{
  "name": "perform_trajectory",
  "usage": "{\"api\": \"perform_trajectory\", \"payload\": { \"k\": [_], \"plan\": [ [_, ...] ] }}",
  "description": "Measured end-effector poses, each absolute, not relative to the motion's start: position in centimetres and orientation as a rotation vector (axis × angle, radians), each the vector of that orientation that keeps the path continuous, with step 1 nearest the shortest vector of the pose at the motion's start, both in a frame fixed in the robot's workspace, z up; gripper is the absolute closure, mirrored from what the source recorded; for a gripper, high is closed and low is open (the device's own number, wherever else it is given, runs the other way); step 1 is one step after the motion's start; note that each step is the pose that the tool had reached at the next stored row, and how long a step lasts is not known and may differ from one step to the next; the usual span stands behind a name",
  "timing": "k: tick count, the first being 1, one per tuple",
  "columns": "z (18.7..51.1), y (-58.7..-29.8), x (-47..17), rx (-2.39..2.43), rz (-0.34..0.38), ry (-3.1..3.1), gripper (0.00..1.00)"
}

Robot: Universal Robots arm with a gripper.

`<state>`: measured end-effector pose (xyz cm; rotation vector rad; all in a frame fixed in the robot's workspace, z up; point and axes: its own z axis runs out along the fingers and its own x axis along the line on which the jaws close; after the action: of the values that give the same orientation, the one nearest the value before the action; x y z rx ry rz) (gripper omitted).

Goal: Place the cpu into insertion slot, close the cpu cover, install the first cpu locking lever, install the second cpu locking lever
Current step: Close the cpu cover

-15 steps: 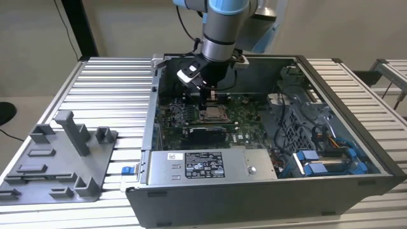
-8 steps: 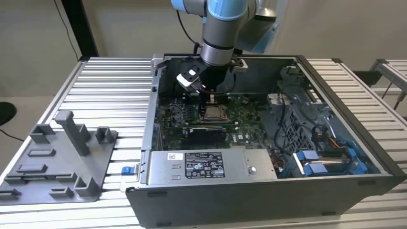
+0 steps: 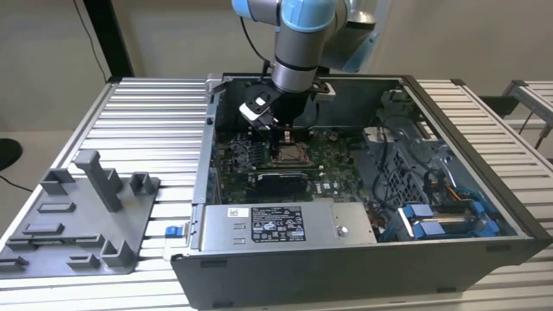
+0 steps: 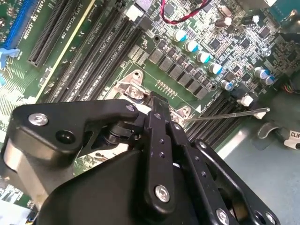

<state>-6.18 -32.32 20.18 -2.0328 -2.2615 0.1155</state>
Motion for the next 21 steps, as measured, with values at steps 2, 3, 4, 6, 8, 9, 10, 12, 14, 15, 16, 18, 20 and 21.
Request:
{"api": "perform_trajectory", "payload": {
  "k": [2, 3, 4, 6, 8, 9, 10, 12, 14, 15, 16, 18, 20, 21],
  "plan": [
    [20.0, -32.3, -6.2, -2.032, 0.113, -2.261, 1.00],
    [20.1, -32.3, -6.2, -2.031, 0.110, -2.260, 1.00],
    [20.5, -32.3, -6.3, -2.031, 0.107, -2.259, 1.00],
    [21.4, -32.3, -6.3, -2.031, 0.109, -2.260, 1.00],
    [22.3, -32.3, -6.3, -2.031, 0.109, -2.259, 1.00],
    [22.7, -32.3, -6.3, -2.031, 0.109, -2.259, 1.00],
    [23.3, -32.3, -6.3, -2.030, 0.109, -2.259, 1.00],
    [23.8, -32.3, -6.3, -2.030, 0.107, -2.259, 1.00],
    [24.4, -32.3, -6.4, -2.029, 0.105, -2.258, 1.00],
    [24.5, -32.3, -6.4, -2.029, 0.105, -2.258, 1.00],
    [24.5, -32.3, -6.4, -2.029, 0.104, -2.258, 1.00],
    [24.5, -32.3, -6.4, -2.029, 0.104, -2.258, 1.00],
    [24.5, -32.3, -6.4, -2.029, 0.104, -2.258, 1.00],
    [24.5, -32.3, -6.4, -2.029, 0.104, -2.258, 1.00]
  ]
}}
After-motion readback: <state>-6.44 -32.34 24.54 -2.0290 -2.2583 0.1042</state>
